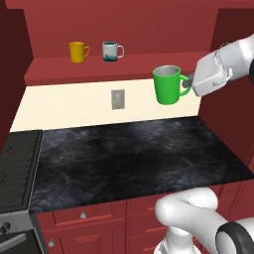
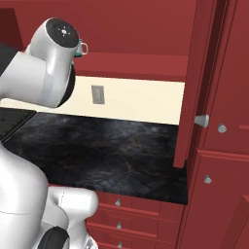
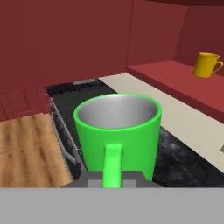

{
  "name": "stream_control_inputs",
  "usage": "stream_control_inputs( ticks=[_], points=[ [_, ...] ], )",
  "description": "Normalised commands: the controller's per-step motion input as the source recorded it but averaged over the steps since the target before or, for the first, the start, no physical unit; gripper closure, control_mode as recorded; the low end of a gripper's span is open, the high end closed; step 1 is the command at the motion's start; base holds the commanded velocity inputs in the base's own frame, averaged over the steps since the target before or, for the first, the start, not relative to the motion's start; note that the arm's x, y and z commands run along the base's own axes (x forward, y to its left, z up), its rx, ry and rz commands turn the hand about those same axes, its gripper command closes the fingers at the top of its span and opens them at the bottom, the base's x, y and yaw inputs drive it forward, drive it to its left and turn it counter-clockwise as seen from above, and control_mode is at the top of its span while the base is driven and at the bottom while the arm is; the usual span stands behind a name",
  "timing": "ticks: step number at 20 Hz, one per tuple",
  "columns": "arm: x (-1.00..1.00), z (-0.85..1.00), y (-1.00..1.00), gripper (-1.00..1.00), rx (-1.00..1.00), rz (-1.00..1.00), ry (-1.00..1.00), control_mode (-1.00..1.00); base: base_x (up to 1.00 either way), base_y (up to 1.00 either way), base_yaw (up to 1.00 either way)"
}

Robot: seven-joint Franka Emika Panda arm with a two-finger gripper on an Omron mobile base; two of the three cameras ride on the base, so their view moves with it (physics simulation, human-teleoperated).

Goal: Pick the mug on the counter and place it in the cabinet with the handle facing the right, like the mugs already inside.

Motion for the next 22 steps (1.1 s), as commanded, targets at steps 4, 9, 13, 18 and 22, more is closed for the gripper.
stream_control_inputs(
  ticks=[4,9,13,18,22],
  points=[
    [-0.05,-0.05,-0.55,1.0,0.04,0.0,-0.16,-1.0,0.0,0.0,0.0],
    [-0.01,0.01,-0.37,1.0,0.13,0.0,-0.12,-1.0,0.0,0.0,0.0],
    [0.28,-0.08,-0.24,1.0,0.12,0.0,-0.03,-1.0,0.0,0.0,0.0],
    [0.6,0.06,-0.02,1.0,0.16,0.0,0.0,-1.0,0.0,0.0,0.0],
    [0.73,0.05,0.0,1.0,0.17,0.0,0.0,-1.0,0.0,0.0,0.0]
  ],
)
